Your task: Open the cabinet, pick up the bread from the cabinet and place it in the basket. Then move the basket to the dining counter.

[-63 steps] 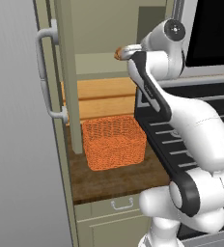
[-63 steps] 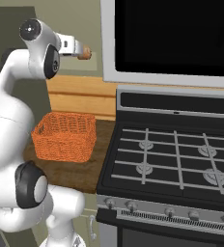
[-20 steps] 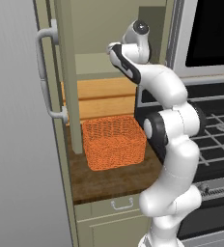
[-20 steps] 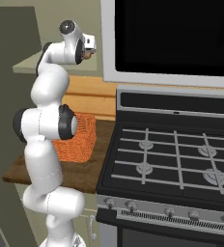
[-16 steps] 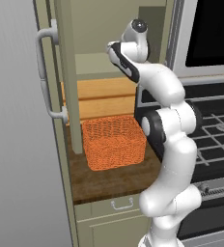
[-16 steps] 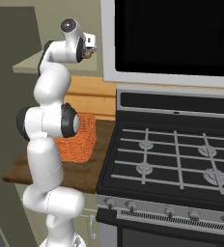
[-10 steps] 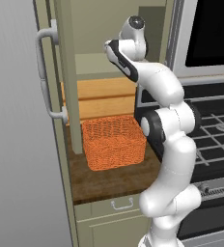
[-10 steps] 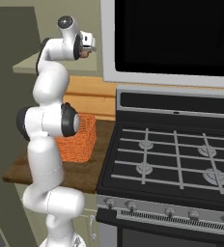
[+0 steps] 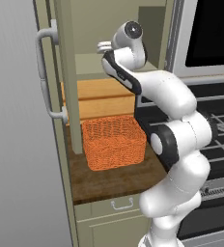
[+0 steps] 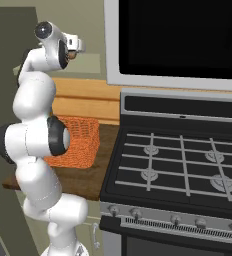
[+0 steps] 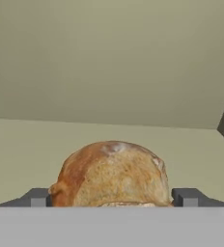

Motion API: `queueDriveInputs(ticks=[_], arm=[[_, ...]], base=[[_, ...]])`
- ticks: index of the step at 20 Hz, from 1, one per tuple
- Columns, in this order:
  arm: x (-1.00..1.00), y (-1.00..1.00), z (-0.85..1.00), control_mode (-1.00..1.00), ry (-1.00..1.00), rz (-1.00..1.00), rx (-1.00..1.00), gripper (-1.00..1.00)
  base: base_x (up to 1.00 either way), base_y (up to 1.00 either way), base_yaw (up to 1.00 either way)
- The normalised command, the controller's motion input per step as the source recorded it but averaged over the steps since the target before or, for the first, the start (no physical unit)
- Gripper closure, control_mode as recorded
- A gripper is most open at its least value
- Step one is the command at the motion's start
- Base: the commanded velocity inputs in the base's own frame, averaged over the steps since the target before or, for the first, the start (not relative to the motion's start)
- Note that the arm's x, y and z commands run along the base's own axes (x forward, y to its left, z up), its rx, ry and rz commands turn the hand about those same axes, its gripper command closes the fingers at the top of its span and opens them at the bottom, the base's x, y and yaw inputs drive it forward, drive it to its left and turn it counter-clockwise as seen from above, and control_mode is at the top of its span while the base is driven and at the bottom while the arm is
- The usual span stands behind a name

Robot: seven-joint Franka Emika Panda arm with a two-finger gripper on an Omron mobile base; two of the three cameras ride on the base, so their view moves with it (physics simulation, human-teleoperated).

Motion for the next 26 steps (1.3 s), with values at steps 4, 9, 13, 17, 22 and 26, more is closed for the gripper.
queueDriveInputs(ticks=[4, 9, 13, 17, 22, 26], arm=[[-1.00, -0.01, 0.49, -1.00, 0.01, 0.00, 0.00, 1.00], [-1.00, -0.14, 0.69, -1.00, 0.16, 0.00, 0.00, 1.00], [-1.00, -0.04, -0.08, -1.00, 0.09, 0.00, -0.03, 1.00], [-1.00, -0.21, -0.82, -1.00, 0.00, 0.00, -0.03, 1.00], [-1.00, -0.31, -0.99, -1.00, 0.14, 0.00, -0.04, 1.00], [-0.82, -0.02, -1.00, -1.00, 0.45, 0.00, -0.06, 1.00]], base=[[0.00, 0.00, 0.00], [0.00, 0.00, 0.00], [0.00, 0.00, 0.00], [0.00, 0.00, 0.00], [0.00, 0.00, 0.00], [0.00, 0.00, 0.00]])
